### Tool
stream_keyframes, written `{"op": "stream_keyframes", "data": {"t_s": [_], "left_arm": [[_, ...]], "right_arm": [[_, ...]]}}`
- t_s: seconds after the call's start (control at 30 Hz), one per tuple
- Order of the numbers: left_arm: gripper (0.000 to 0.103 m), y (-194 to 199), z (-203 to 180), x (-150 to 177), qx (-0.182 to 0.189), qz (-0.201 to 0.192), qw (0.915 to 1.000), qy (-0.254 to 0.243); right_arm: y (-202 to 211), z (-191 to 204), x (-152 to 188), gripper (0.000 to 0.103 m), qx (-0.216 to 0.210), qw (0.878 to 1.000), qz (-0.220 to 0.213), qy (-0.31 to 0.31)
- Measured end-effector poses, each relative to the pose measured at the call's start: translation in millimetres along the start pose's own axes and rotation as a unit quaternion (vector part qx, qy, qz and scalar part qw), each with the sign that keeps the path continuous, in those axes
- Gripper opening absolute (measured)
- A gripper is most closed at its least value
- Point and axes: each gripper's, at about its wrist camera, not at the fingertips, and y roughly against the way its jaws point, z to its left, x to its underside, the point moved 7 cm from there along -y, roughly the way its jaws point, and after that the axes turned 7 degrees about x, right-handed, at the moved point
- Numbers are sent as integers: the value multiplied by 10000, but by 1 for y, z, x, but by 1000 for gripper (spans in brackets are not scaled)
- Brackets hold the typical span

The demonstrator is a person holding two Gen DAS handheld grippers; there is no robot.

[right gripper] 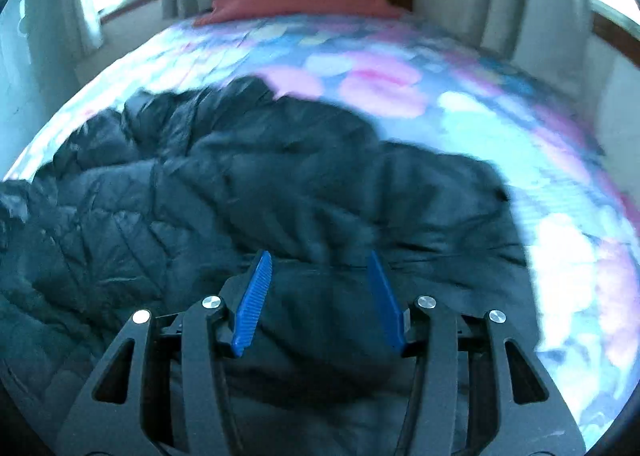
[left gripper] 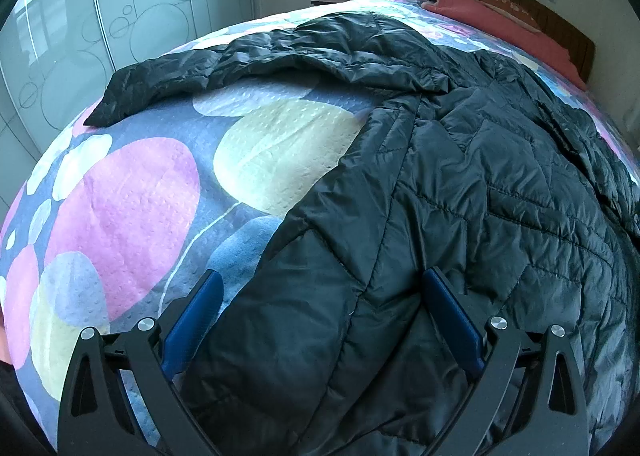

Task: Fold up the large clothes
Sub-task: 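Move the left tool toward the other jacket sleeve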

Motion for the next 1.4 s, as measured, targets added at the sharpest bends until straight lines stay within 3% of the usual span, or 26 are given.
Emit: {"op": "stream_keyframes", "data": {"t_s": [0.2,0.67,0.87,0.97,1.07,1.4], "left_arm": [[99,0,0,-1,-3,3,10000,-3],[99,-3,0,-1,3,116,9999,-37],[99,5,3,-5,320,324,9989,-128],[99,19,13,-13,323,73,9994,-99],[99,29,34,-30,290,-215,9993,46],[98,2,111,-68,434,-324,9924,1109]], "right_arm": [[-13,-47,18,56,378,9987,172,-307],[-30,-42,34,61,452,9988,57,-163],[-29,-40,34,67,329,9993,50,-167],[-29,-40,34,69,313,9994,43,-149],[-28,-38,34,70,316,9994,42,-133],[-28,-36,34,72,332,9994,41,-118]]}}
